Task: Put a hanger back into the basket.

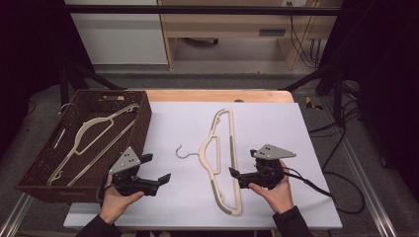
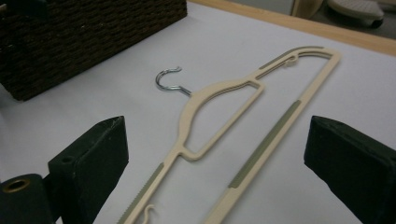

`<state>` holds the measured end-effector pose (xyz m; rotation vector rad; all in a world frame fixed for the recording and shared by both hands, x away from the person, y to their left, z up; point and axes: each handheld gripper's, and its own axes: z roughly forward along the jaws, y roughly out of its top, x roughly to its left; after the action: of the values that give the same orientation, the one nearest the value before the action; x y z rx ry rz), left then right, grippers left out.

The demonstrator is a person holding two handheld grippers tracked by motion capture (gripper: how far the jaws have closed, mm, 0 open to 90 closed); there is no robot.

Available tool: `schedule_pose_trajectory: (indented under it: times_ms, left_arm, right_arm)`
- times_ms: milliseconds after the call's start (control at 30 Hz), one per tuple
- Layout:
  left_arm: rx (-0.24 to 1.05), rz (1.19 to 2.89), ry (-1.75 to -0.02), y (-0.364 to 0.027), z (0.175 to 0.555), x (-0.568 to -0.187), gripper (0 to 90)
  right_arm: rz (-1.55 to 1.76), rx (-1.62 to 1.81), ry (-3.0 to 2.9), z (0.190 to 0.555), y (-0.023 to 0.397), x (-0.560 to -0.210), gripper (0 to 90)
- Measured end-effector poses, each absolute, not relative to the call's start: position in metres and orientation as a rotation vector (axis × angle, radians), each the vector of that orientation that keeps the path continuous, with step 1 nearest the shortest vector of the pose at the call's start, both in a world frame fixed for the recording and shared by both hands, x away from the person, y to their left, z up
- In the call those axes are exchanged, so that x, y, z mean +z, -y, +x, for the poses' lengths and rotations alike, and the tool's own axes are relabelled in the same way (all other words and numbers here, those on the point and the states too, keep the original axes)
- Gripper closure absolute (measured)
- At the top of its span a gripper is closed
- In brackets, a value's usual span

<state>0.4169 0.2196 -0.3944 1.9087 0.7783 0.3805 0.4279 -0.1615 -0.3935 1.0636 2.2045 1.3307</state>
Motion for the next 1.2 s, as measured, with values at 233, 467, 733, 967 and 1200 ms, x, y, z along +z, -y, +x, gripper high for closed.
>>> schedule_pose_trajectory:
  times_ms: [233,467,733,967,1200]
  left_arm:
    - [0.383,1.902,-0.776,-0.22,0.418,-0.397,7.3]
    - [0.387,1.895,-0.781,-0.222,0.419,-0.398,8.0]
    - [0.383,1.908,-0.787,-0.221,0.421,-0.402,8.2]
    - [0.377,1.91,-0.791,-0.221,0.422,-0.404,8.6]
    - [0.37,1.926,-0.792,-0.219,0.422,-0.406,9.2]
  right_arm:
    - [1.077,1.259,-2.284,0.432,0.136,-0.406,12.2]
    - [1.101,1.14,-2.396,0.439,0.111,-0.432,22.3]
    - [1.159,1.039,-2.483,0.442,0.094,-0.46,37.7]
    - [1.201,0.992,-2.526,0.442,0.089,-0.471,51.5]
    - [1.268,1.029,-2.56,0.442,0.088,-0.469,68.3]
